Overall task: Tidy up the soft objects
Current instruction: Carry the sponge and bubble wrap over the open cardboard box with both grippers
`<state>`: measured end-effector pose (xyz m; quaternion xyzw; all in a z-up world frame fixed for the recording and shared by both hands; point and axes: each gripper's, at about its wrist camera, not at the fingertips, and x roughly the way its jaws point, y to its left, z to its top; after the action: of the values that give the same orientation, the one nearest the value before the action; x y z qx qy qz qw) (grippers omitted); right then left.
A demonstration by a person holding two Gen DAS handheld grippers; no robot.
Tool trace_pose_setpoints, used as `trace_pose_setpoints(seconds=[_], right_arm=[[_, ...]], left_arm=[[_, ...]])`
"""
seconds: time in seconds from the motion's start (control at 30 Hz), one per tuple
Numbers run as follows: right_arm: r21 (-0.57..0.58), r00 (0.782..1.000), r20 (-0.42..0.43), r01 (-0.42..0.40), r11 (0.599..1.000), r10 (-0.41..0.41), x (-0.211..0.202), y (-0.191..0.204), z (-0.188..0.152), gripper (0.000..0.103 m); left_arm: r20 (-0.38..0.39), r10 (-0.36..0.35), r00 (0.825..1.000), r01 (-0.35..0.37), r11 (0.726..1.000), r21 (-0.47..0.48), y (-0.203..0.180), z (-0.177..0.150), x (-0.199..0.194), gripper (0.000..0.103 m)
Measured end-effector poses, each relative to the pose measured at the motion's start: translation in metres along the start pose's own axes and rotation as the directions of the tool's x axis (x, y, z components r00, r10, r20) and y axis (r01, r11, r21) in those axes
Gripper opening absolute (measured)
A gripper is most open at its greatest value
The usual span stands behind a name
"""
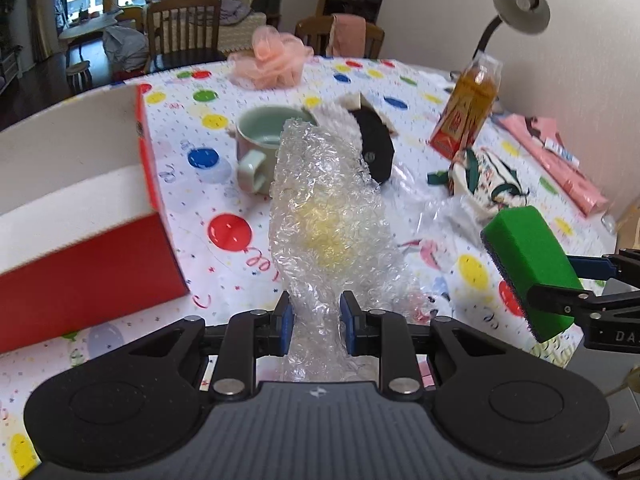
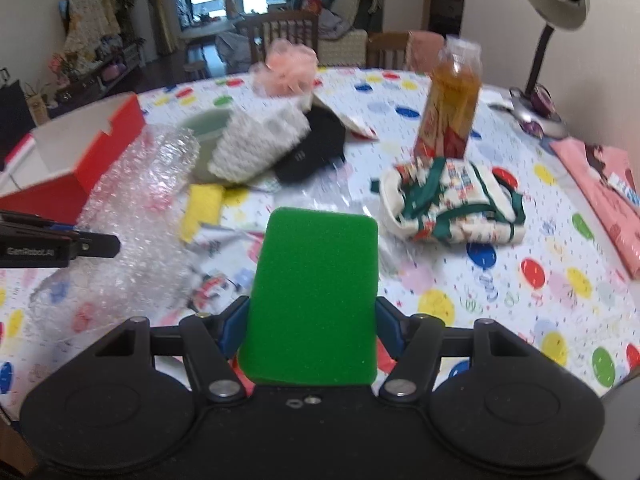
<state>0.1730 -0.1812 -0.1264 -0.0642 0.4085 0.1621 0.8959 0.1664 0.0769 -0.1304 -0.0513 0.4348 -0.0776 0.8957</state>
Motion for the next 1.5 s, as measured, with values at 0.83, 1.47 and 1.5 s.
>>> trace_pose_setpoints(seconds=[0.83, 1.47, 1.5], right_arm=[[-0.236, 0.958, 0.111, -0.233, 0.943, 0.264, -0.04, 0.113, 0.117, 0.065], [-0.356, 0.941, 0.033, -0.304, 0.884, 0.337, 0.033, 0.233, 0.169, 0.065], [-0.357, 0.943, 0.026, -0.301, 0.884, 0.332, 0.038, 0.238, 0.171, 0.065]], left_arm=[[0.119, 0.107, 0.987, -0.084, 0.979, -0.187, 0.092, 0.038, -0.11, 0.024], [0.04, 0.256, 0.966, -0.238, 0.937, -0.254, 0.222, 0.062, -0.116, 0.024], [0.028, 0.26, 0.965, -0.245, 0.938, -0.246, 0.228, 0.063, -0.113, 0.024]])
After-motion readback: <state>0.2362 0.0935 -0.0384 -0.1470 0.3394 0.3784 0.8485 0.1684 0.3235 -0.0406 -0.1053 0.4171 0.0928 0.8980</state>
